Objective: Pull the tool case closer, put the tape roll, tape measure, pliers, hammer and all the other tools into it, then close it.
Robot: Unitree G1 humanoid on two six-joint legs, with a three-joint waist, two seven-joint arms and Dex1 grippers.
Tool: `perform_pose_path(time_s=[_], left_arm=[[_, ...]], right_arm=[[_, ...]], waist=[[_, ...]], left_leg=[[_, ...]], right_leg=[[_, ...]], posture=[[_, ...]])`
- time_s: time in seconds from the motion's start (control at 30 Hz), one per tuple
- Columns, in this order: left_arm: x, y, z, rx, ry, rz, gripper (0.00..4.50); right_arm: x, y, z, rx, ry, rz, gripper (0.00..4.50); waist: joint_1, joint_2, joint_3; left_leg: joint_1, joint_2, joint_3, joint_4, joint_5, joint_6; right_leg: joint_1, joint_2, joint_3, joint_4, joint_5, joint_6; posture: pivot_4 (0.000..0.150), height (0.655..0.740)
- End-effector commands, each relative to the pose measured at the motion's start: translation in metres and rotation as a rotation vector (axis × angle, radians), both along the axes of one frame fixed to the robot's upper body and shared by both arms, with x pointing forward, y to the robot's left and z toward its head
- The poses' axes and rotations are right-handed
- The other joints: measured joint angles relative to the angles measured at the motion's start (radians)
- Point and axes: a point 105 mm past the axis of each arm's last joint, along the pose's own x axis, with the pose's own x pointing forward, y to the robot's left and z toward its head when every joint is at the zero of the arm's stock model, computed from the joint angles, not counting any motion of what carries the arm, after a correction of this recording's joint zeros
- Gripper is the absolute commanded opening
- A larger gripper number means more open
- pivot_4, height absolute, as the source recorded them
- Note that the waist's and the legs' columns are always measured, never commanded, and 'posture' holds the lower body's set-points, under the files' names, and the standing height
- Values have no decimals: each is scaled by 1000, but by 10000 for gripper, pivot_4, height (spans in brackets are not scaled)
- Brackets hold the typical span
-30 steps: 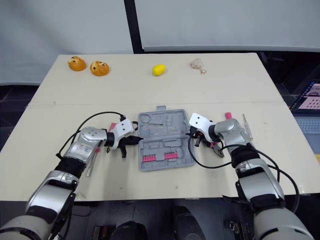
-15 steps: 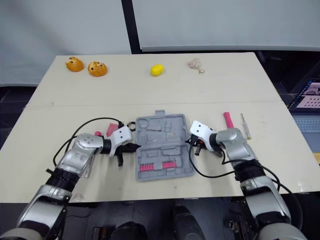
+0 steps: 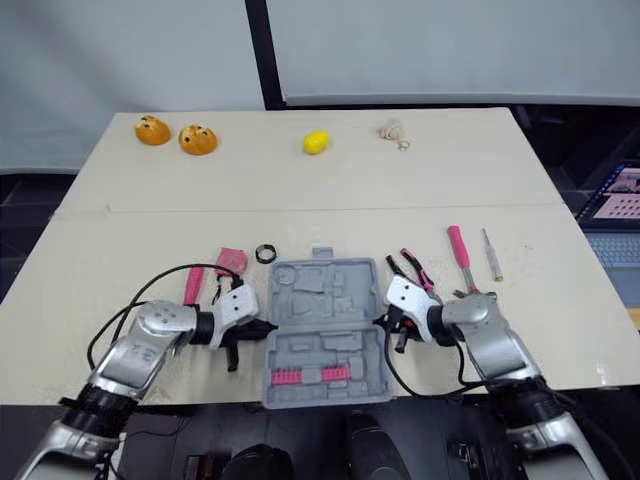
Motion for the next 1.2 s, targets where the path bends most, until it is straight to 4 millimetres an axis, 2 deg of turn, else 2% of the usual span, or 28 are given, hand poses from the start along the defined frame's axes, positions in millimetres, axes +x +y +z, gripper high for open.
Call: perform_pose_path(time_s=[0.03, 0.43, 0.93, 1.07, 1.2], left_arm=[[-23, -11, -13, -9, 86, -60, 271], [-38, 4, -15, 21, 118, -47, 271], [-27, 1, -17, 28, 83, -24, 271], [-17, 12, -12, 46, 39, 9, 271], [-21, 26, 18, -56, -4, 20, 271]], right_arm=[[-18, 23, 7, 73, 18, 85, 0], [-28, 28, 4, 85, 47, 79, 0], [-24, 20, 5, 59, 42, 63, 0], [-17, 1, 9, 3, 15, 1, 0], [-16, -24, 37, 46, -32, -79, 0]], waist=[[0, 0, 0], [-3, -1, 0], [10, -1, -1], [20, -1, -1], [22, -1, 0]], left_leg=[[0, 0, 0, 0, 0, 0], [1, 0, 0, -2, 0, 0], [1, -1, 0, -1, 0, 0], [1, -1, 0, -1, 0, 0], [-1, 0, 0, -1, 0, 0]], right_leg=[[0, 0, 0, 0, 0, 0], [0, 1, 1, -1, 0, -1], [0, 1, 1, -1, 0, 0], [0, 1, 1, -1, 0, 0], [0, 1, 1, -2, 0, 0]], posture=[[1500, 7400], [1500, 7400], [1500, 7400], [1500, 7400], [1500, 7400]])
